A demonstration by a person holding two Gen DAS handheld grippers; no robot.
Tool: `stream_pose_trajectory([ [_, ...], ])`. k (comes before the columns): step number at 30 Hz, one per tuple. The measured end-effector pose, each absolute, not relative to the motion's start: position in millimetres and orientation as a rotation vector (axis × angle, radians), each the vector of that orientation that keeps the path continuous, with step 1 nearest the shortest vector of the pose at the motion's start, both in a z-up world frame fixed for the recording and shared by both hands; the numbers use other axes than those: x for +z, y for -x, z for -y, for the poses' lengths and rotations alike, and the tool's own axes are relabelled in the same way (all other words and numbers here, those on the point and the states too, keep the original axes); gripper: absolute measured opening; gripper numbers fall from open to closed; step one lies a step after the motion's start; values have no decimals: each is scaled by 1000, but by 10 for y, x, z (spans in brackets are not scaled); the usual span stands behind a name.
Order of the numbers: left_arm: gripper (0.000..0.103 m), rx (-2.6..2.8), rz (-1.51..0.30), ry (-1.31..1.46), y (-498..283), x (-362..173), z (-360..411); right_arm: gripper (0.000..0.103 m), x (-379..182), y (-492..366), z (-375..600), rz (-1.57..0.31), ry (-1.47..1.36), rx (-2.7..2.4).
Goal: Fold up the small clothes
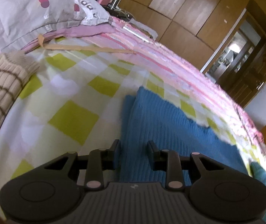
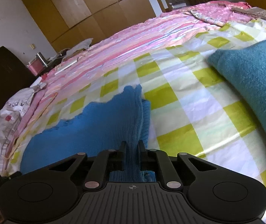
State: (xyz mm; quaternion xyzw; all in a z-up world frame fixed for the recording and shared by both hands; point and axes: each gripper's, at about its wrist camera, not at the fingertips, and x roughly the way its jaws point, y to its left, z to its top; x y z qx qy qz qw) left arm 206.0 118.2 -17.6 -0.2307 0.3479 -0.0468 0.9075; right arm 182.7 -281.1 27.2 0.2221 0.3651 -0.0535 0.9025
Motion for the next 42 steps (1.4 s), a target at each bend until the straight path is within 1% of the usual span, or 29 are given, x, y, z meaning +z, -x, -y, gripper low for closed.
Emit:
stream_pose_trajectory([
  [4, 37, -74, -756, 437, -2024, -222, -1137, 11, 185, -1795, 2759, -802, -428, -119],
  [6, 37, -69, -767, 454, -1971, -206, -1145, 16, 226, -1772, 2753, -798, -420, -130],
  [9, 37, -53, -767, 433, -1888, -170, -1126, 17, 340, -1694, 2728, -776, -400, -145],
  [15, 37, -31, -787, 390, -1812, -141, -1059, 17, 509, -1495, 2462, -718, -239, -115],
  [22, 38, -26, -786, 327, -1752, -134, -989, 17, 264, -1561, 2463, -815, -207, -138],
  [37, 39, -48, -789, 288, -1770, -202, -980, 18, 139, -1616, 2348, -839, -114, -167],
  [42, 39, -54, -787, 278, -1774, -208, -978, 21, 130, -1633, 2353, -850, -115, -171],
])
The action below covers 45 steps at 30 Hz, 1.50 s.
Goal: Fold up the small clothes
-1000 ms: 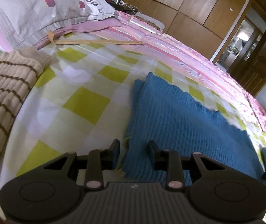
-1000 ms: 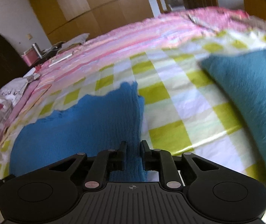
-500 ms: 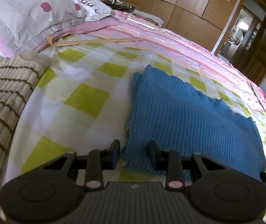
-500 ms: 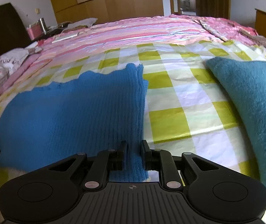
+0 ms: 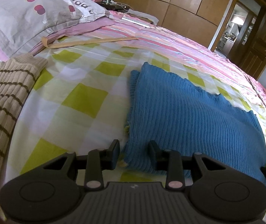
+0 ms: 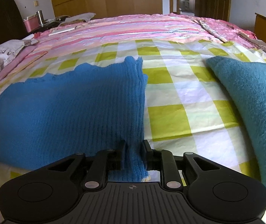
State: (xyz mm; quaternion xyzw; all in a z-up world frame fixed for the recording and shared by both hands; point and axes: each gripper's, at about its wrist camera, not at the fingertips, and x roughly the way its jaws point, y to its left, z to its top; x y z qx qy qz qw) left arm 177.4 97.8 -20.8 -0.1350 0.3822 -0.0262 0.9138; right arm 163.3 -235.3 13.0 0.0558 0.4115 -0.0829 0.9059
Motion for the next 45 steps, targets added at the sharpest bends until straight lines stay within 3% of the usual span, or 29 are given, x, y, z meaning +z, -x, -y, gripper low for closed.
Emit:
stream_pose_trajectory([
  [15, 41, -73, -789, 272, -1773, -192, -997, 22, 387, -1728, 2113, -853, -32, -170],
  [36, 41, -78, -792, 277, -1766, -179, -1021, 28, 212, -1695, 2258, -904, -61, -221],
  [45, 42, -80, -786, 299, -1749, -145, -1064, 28, 480, -1624, 2109, -846, 20, -213],
])
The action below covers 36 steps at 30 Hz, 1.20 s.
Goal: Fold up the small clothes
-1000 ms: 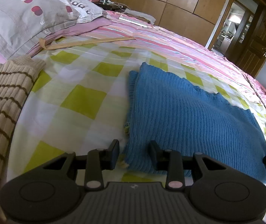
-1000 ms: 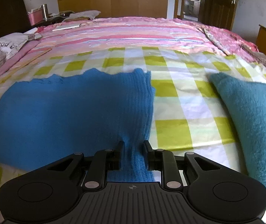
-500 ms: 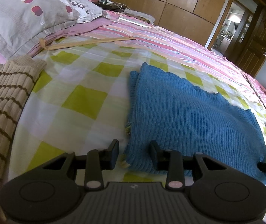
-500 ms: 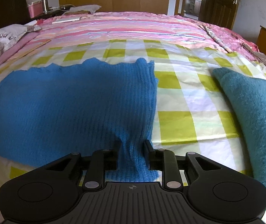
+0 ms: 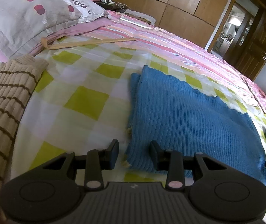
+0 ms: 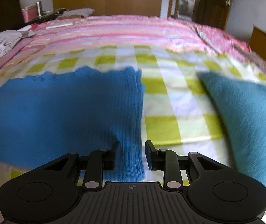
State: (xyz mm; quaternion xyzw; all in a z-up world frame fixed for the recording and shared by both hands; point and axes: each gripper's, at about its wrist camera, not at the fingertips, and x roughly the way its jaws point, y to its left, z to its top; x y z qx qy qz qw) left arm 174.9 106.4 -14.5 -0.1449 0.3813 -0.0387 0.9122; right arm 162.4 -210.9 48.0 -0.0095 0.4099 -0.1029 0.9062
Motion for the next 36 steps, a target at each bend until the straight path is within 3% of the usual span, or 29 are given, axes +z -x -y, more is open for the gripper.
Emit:
stream_pose_trajectory([
  [22, 47, -98, -809, 340, -1751, -182, -1091, 31, 660, -2538, 774, -900, 103, 88],
  [36, 49, -123, -818, 351, -1752, -199, -1054, 50, 478, -3244, -154, -1015, 93, 273],
])
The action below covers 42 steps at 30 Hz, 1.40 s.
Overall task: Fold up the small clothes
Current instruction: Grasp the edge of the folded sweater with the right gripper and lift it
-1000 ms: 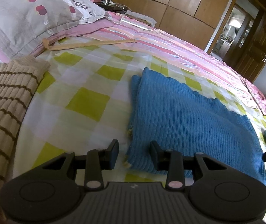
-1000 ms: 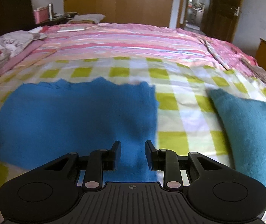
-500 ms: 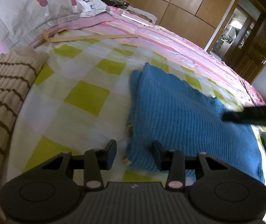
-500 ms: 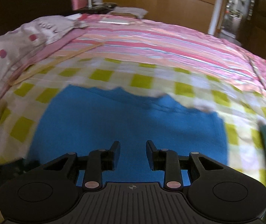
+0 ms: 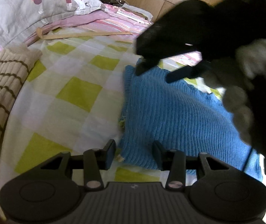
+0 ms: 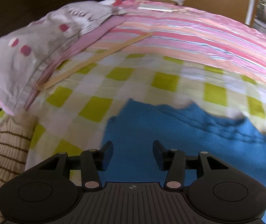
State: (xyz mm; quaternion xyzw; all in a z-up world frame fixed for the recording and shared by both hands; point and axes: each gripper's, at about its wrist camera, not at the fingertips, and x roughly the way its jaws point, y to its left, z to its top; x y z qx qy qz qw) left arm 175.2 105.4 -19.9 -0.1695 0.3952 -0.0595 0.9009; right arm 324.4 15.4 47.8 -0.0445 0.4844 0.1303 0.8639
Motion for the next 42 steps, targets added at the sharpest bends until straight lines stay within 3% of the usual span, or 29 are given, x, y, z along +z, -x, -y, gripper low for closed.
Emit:
stream_pose_trajectory([
  [15, 50, -127, -807, 329, -1761, -207, -1024, 51, 104, -3420, -653, -1075, 381, 272],
  [23, 53, -136, -791, 330, -1735, -184, -1002, 25, 157, -3365, -599, -1048, 429, 298],
  [27, 56, -148, -775, 338, -1722, -170, -999, 17, 233, -3339, -538, -1036, 404, 306],
  [42, 73, -163, -708, 342, -1684, -148, -935, 14, 651, -3194, -138, -986, 272, 337],
])
